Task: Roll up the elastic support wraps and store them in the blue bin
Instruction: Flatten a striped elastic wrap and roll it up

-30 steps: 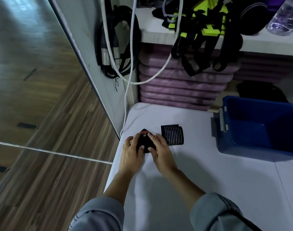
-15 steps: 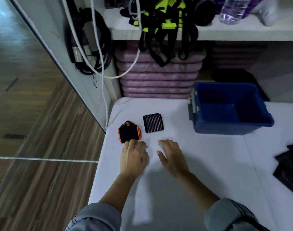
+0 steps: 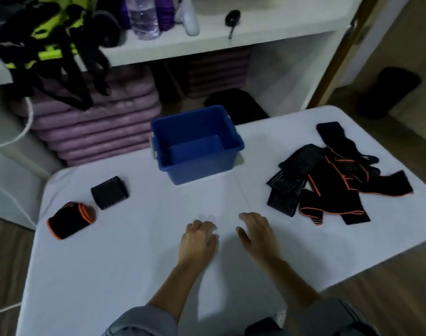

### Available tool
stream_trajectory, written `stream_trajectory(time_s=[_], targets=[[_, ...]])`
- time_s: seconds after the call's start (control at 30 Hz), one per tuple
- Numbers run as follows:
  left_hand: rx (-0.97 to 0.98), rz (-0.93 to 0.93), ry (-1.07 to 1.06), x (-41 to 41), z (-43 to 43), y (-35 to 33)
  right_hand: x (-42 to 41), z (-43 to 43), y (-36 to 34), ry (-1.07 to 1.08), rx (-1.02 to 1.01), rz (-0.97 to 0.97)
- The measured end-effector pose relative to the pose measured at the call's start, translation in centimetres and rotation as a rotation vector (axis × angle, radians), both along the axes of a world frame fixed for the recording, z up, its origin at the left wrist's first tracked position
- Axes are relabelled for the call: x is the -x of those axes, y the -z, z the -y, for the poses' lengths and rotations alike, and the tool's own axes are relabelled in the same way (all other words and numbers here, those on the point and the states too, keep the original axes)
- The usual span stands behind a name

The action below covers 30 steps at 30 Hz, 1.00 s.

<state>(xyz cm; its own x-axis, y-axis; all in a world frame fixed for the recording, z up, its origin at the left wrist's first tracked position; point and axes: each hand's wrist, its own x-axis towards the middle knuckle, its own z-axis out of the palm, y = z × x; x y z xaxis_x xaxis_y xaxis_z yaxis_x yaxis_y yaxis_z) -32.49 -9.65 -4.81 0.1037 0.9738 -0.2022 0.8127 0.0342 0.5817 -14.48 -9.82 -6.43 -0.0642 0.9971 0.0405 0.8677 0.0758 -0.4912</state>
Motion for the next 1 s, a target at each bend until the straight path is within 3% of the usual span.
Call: stream_trajectory(time_s=[0.2, 0.47, 0.63, 0.8, 1.0], targets=[[-0.056, 0.115, 0.049, -11.5, -1.7, -0.1, -11.3, -0.3, 0.0, 0.137, -0.041, -0.023], [-0.075, 0.132, -0.026, -20.4, -4.5, 0.3, -20.1, -3.1, -1.1, 0.130, -0.166, -0.093], [-0.076, 0.084, -0.133, -22.1, -6.6, 0.4, -21.8, -7.8, -1.3, 0.038, -0.196, -0.138], [-0.050, 0.063, -0.195, -21.9, -9.2, 1.3, -21.5, -13.2, -0.7, -0.110, -0.074, -0.143], [-0.016, 0.077, -0.253, -21.8, -10.0, 2.3, -21.1, -16.9, 1.4, -0.188, 0.075, -0.001]])
